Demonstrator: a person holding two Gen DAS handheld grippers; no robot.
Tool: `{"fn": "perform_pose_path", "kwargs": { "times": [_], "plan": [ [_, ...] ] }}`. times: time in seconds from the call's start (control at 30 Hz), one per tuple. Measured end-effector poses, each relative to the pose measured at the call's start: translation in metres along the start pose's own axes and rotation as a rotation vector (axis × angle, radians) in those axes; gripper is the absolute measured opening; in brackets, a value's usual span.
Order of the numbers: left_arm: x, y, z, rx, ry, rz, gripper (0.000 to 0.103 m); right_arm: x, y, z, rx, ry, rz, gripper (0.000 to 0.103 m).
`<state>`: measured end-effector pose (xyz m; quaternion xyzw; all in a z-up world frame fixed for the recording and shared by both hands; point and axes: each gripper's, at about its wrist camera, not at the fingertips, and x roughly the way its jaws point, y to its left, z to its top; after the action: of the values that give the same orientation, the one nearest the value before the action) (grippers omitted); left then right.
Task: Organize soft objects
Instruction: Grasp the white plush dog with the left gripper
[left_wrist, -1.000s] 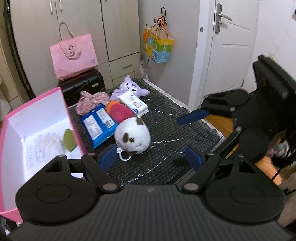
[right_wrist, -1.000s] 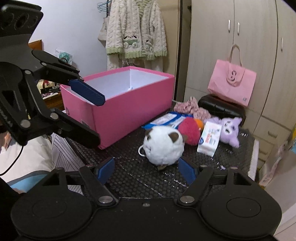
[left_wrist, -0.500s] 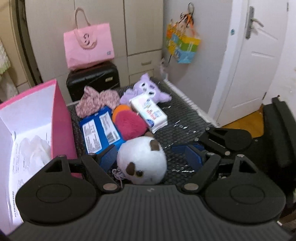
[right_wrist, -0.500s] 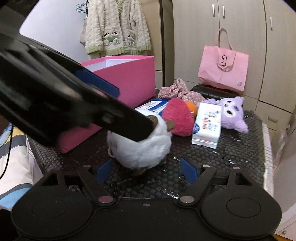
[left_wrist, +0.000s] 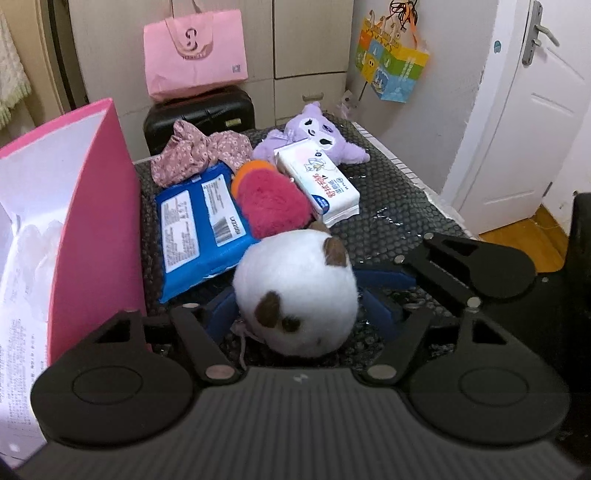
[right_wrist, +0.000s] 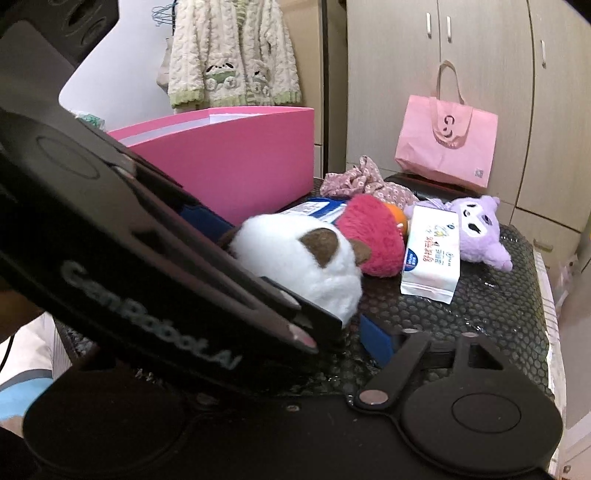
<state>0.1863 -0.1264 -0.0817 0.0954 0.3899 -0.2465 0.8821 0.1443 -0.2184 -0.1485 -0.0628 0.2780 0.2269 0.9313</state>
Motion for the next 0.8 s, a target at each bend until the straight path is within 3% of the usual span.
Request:
{"fn": "perform_pose_path", "kwargs": {
  "times": [0.2, 0.8],
  "plan": [
    [-0.004, -0.003, -0.004, 0.011, -0.018, 0.023, 0.066, -0.004, 0.007, -0.003, -0.029, -0.026, -0.030, 0.065],
    [-0.047, -0.011, -0.026, 0.005, -0.039, -0.017, 0.066, -0.048, 0.039, -0.003, -0.029, -0.065, -0.057, 0.065]
  ]
}}
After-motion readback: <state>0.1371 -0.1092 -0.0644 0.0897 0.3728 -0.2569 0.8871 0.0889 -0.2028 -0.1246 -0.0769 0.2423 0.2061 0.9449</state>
